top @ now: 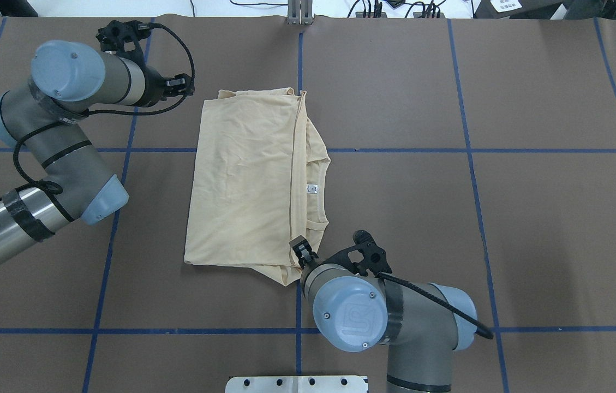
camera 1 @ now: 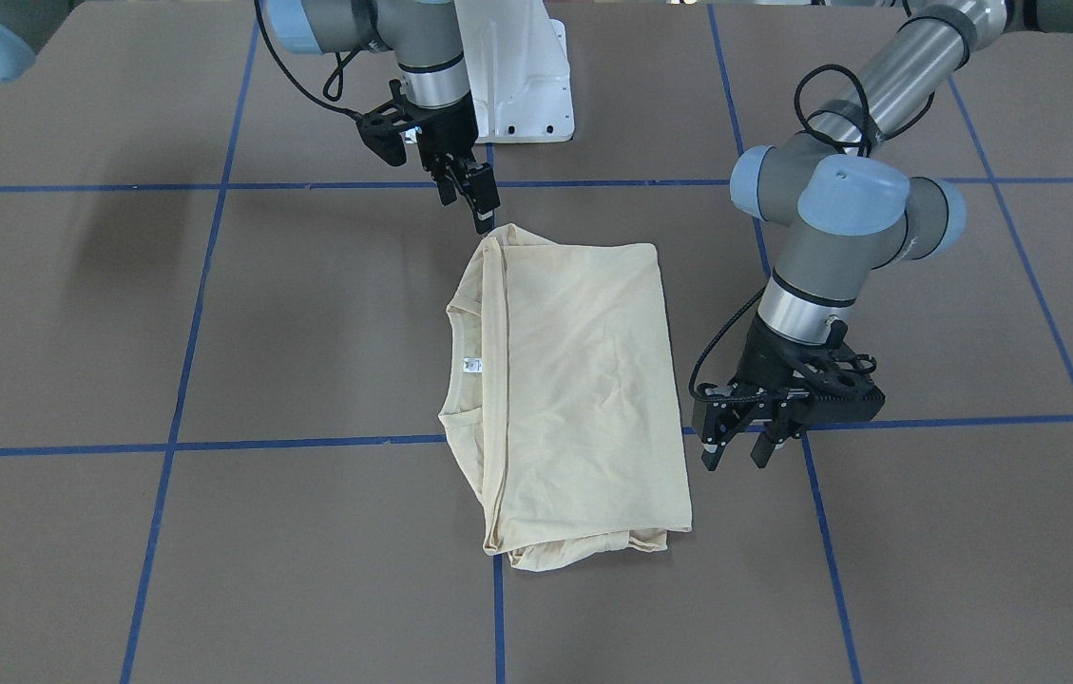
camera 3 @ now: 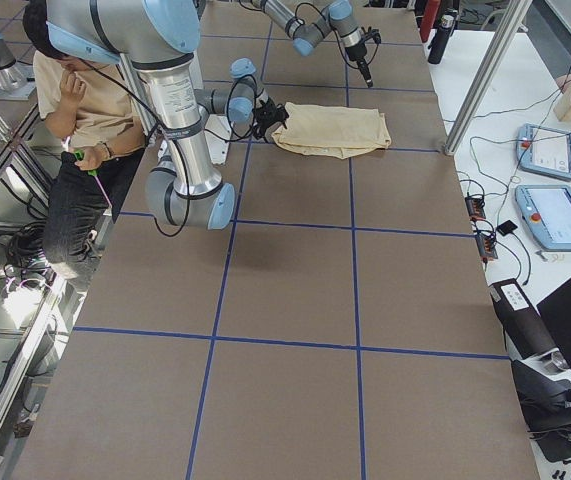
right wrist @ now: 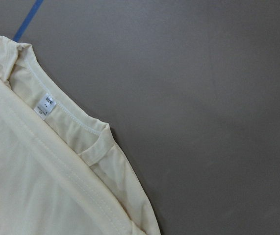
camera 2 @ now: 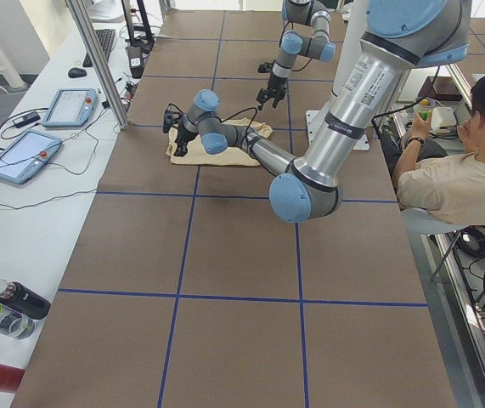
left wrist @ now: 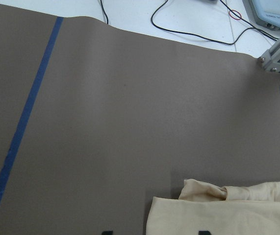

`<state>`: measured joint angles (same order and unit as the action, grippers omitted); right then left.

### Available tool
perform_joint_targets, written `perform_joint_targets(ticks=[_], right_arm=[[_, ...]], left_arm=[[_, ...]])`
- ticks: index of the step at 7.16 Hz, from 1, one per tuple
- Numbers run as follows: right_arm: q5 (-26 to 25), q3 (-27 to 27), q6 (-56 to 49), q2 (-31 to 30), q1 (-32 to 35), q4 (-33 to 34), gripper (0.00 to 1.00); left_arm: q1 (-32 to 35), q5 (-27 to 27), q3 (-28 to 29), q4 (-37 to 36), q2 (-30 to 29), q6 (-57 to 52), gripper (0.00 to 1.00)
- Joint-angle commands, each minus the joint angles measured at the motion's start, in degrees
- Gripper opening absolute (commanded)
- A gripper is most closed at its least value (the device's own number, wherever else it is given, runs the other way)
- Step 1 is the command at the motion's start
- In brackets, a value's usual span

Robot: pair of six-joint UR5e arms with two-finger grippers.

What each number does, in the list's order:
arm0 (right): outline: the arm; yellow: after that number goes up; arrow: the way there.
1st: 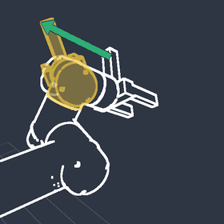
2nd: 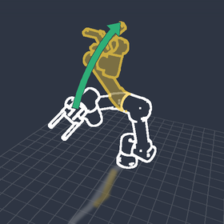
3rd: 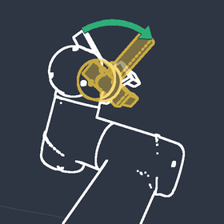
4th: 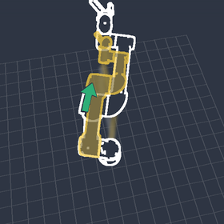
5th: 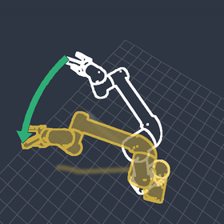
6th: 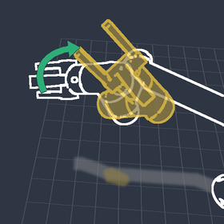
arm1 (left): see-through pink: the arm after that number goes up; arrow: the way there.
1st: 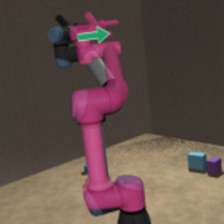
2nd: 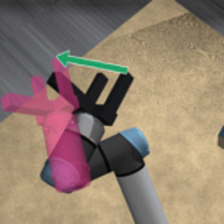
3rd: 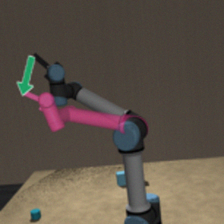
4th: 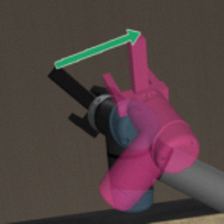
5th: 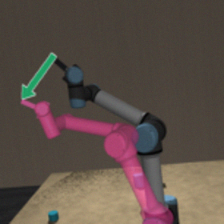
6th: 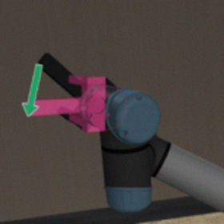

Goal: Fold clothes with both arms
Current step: 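Move the right gripper to the shirt's corner nearest the robot while the left arm waits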

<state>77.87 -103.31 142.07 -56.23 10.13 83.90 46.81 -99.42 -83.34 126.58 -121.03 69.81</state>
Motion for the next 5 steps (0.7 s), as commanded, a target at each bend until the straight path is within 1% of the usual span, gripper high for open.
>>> perform_joint_targets(ticks=[1,4,5], right_arm=[[-3.7,5.1,5.9,3.8,-0.6,-0.7,0.79],[-5.1,7.1,8.5,3.9,-0.6,-0.8,0.79],[-5.1,6.7,8.1,3.8,-0.6,-0.5,0.79]], left_arm=[[0.0,0.1,-0.4,0.0,0.1,0.4,0.67],[-0.1,0.1,-0.6,-0.7,0.1,0.5,0.68],[-0.1,0.1,-0.6,-0.7,0.1,0.5,0.68]])
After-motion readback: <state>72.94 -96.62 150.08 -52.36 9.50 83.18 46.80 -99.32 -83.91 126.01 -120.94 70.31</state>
